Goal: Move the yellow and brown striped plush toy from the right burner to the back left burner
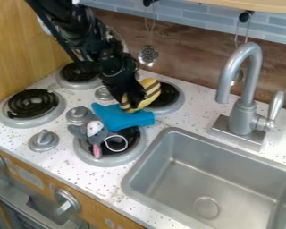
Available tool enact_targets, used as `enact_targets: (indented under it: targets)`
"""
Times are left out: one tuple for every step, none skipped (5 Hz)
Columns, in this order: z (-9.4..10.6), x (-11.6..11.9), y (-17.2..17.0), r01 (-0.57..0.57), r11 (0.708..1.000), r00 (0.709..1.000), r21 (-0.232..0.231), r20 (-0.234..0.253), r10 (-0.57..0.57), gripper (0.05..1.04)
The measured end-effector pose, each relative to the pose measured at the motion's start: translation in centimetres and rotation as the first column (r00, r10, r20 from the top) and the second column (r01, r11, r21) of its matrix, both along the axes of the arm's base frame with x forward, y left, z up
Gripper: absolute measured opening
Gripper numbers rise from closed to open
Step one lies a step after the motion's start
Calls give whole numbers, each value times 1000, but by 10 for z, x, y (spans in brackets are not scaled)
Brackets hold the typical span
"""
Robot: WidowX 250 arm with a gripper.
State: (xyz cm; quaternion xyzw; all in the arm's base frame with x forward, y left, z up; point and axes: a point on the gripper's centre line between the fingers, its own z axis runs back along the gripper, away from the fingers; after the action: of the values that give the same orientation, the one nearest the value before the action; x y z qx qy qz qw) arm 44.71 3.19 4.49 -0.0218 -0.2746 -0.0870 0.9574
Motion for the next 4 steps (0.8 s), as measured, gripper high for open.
enact_targets:
  targets:
    - [-2, -1, 1, 5, 1000, 1000, 13, -3, -5, 597]
    - [-2, -5, 0, 35, 999, 999, 24, -5, -35, 597]
    - [15, -16, -1, 50, 998, 998, 28, 26, -50, 597]
    - [46, -32, 15, 6, 998, 995, 55, 97, -11, 597]
